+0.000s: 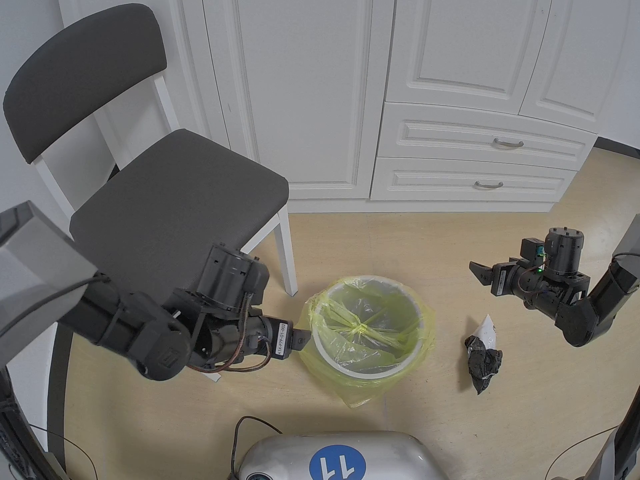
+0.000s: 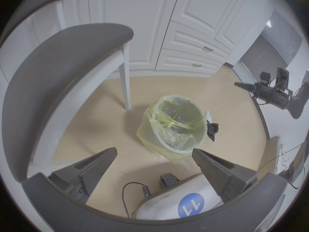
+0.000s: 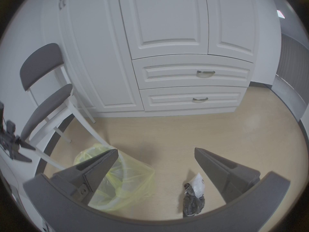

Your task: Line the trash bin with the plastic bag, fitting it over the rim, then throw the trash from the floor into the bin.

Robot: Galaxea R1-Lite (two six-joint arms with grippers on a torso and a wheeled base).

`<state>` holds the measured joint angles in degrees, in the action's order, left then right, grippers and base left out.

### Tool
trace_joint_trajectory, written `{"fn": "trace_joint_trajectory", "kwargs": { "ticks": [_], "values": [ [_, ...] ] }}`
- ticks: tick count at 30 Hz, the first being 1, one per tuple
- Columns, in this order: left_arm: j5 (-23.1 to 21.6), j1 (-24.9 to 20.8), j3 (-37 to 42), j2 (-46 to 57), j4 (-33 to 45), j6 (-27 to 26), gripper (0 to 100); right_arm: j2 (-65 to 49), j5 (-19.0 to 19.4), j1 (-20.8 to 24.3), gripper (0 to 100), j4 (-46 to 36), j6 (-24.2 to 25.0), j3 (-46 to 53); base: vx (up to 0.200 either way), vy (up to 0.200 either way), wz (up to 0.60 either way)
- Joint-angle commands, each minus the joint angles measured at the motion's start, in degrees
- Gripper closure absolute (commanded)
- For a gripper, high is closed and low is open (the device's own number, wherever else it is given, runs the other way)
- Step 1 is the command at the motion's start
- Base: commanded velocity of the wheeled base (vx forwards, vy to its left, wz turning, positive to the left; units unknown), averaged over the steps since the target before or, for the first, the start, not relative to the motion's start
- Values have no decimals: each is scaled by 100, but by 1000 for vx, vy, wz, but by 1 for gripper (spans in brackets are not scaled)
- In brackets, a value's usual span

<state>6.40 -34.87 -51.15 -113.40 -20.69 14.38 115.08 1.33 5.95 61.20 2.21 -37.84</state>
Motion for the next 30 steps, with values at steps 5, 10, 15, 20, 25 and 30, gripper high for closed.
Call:
{"fn": "trace_joint_trajectory", "kwargs": {
  "ticks": [5, 10, 15, 20, 25, 30],
  "values": [
    [-7, -126, 1011, 1250, -533, 91, 0, -574, 34, -296, 0, 41, -572, 752, 0, 0, 0],
    [-16, -126, 1424, 1672, -788, 91, 0, -794, 25, -331, 0, -2, -651, 998, 0, 0, 0],
    [-7, -117, 1898, 2199, -1087, 91, 0, -943, 25, -331, 0, -2, -643, 1279, 0, 0, 0],
    [10, -55, 2338, 2559, -1552, 126, 0, -1348, 8, -252, 0, -2, -651, 1578, 0, 0, 0],
    [116, 59, 2786, 2674, -2273, 144, 0, -1761, -36, -252, 0, -20, -634, 1824, 0, 0, 0],
    [230, 322, 2786, 2718, -2809, 91, 0, -1963, -256, -305, 0, -389, -476, 1798, 0, 0, 0]
  ]
}}
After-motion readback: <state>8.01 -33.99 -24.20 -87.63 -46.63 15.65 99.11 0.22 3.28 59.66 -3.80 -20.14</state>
